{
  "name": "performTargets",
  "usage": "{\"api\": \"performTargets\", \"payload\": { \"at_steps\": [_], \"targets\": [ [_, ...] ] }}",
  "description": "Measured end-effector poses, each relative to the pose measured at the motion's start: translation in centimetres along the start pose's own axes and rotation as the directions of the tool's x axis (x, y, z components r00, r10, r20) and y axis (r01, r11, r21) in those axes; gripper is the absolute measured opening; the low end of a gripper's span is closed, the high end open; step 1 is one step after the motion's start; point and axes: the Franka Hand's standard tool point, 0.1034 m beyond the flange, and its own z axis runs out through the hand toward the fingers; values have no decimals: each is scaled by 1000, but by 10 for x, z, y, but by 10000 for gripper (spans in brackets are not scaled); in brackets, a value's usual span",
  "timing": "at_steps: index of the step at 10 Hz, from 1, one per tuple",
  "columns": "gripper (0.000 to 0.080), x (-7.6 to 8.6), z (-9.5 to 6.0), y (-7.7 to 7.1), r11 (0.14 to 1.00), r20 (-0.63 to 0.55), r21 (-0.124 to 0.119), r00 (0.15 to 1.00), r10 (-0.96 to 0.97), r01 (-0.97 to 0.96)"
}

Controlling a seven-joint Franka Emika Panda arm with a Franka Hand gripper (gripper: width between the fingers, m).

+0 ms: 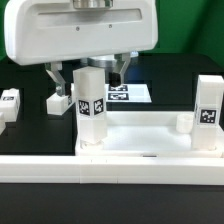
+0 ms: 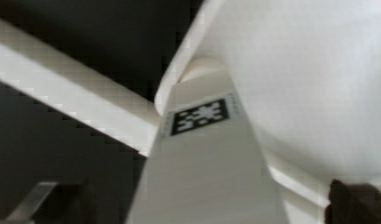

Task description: Assemble desk

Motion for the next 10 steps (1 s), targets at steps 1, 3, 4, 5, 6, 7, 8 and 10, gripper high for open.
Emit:
{"api": "performTargets", "payload": {
  "at_steps": [1,3,4,5,6,7,8,10],
  "targets": [
    [637,-1,0,1,999,1,0,999,-47,47],
    [467,-1,1,1,999,1,1,999,-51,51],
    [290,-1,1,0,999,1,2,999,-51,51],
    [290,-1,1,1,999,1,1,999,-43,43],
    [290,-2,1,1,1000,1,1,1000,-21,21],
    [290,-2,1,1,1000,1,2,1000,-12,12],
    [290,-2,2,1,998,1,2,998,67,-67],
    [290,0,3,2,951,5,5,951,310,-310]
  ]
}}
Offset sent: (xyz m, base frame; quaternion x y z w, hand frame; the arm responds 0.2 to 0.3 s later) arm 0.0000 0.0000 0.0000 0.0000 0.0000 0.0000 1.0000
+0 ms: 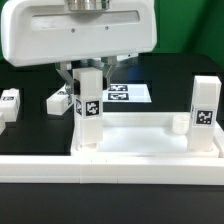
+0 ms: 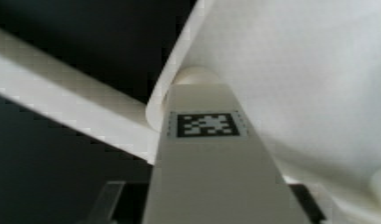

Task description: Assemble desk

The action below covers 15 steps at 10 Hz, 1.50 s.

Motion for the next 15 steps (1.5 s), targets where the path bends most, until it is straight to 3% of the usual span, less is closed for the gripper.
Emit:
{"api": "performTargets", "payload": {
  "at_steps": [2,5,10,11,12,13,14,15],
  "targets": [
    [291,0,0,0,979,0,1,979,206,-206],
    [291,1,1,0,853,8,6,853,522,-522],
    [291,4,2,-2,649,6,5,649,761,-761],
    [347,4,2,-2,645,7,5,645,764,-764],
    [484,4,2,-2,664,7,5,664,747,-747],
    [484,4,2,-2,684,7,5,684,729,-729],
    [612,4,2,-3,699,7,6,699,715,-715],
    [638,5,2,-5,752,7,6,752,659,-659]
  ]
}}
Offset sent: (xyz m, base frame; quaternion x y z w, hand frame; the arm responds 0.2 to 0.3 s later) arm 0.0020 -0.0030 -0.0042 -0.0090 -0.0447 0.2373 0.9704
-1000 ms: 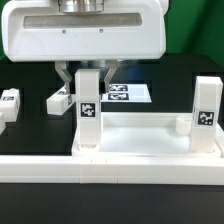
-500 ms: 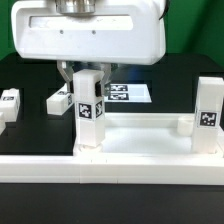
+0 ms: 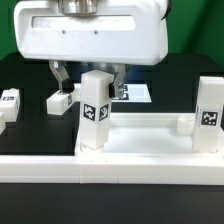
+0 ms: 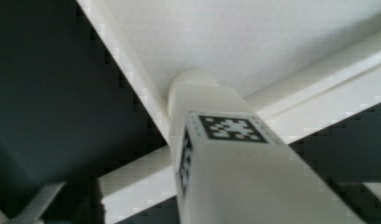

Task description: Assemble desk

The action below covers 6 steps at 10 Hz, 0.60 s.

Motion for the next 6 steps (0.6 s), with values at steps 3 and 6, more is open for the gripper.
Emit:
{"api": "performTargets", "payload": {
  "at_steps": [3,6],
  "targets": [
    [647,-1,0,-3,949,0,2,949,-316,316],
    [649,-1,0,-4,834,0,1,834,-551,551]
  ]
}}
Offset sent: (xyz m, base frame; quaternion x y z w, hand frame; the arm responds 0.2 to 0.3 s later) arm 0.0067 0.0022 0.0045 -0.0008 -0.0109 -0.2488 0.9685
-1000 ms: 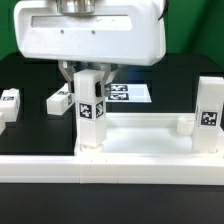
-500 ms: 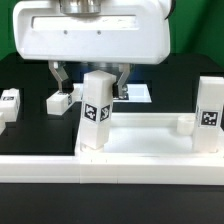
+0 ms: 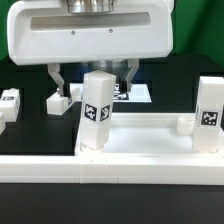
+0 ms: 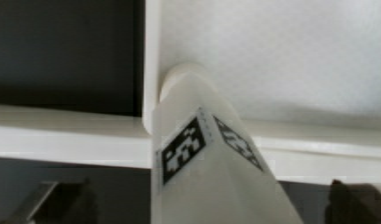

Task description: Assemble desk

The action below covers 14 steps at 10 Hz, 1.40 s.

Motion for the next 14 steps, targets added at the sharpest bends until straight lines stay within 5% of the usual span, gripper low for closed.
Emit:
{"api": "performTargets", "payload": {
  "at_steps": [6,8,9,10,14],
  "targets": [
    [649,0,-1,5,881,22,-22,882,-471,472],
    [392,-1,-1,5,873,22,-21,874,-486,486],
    [392,-1,0,5,873,23,-20,874,-486,487],
    [289,-1,0,5,873,23,-20,874,-486,486],
    [289,-3,0,9,905,13,-13,905,-425,425]
  ]
}}
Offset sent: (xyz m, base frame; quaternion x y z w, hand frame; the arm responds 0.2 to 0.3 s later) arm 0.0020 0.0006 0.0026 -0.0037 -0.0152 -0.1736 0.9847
